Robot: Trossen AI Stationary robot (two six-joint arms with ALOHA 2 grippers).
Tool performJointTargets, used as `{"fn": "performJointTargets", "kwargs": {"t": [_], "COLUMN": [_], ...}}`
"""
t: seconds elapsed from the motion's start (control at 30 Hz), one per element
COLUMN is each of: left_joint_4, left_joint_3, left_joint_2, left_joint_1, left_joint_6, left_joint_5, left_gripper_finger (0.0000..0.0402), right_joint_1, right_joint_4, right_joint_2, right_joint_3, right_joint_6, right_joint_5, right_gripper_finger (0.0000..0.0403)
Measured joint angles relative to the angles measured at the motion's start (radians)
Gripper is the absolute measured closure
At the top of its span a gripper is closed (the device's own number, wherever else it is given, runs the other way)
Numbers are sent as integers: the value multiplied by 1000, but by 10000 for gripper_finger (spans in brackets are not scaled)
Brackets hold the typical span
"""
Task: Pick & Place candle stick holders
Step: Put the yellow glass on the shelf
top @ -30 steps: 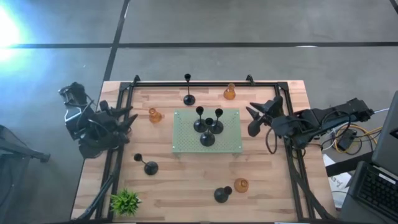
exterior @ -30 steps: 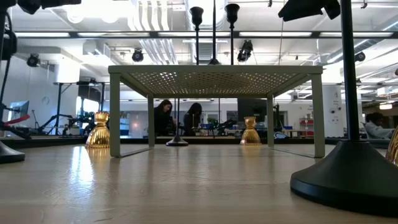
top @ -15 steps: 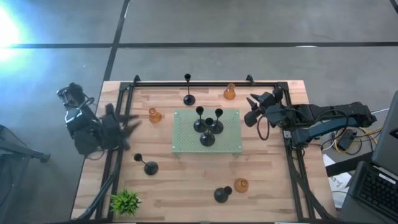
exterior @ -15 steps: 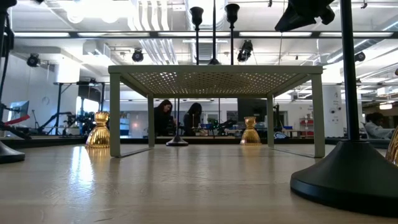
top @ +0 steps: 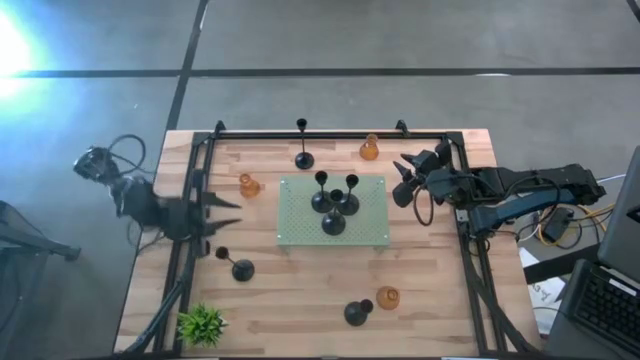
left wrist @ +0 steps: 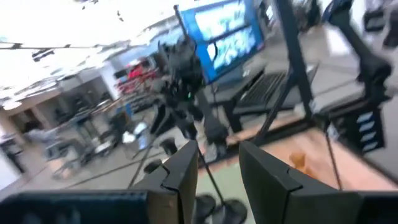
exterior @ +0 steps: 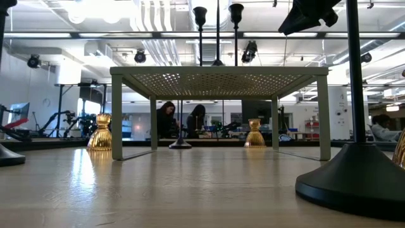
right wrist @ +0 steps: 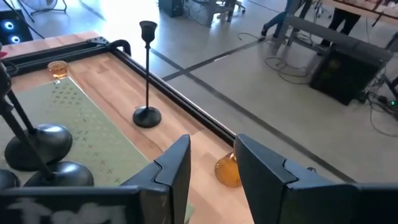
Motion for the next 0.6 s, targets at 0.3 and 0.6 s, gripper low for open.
{"fn": "performJointTargets", "kwargs": {"t": [0.3, 0.6], "left_joint_4": [-48, 113], "left_joint_3": [-70, -306], "left_joint_2": [-75, -165], "left_joint_1": [358, 527], "left_joint_6": [-122, -191], "left_joint_5": [324, 485], "left_gripper_finger": [280, 280], "right_joint_1": [0, 0], "right_joint_4": [2, 2], "right_joint_2": [0, 0], "right_joint_3": [-2, -11], "right_joint_6": [-41, -46], "right_joint_5": [1, 88], "right_gripper_finger": [289, 284]}}
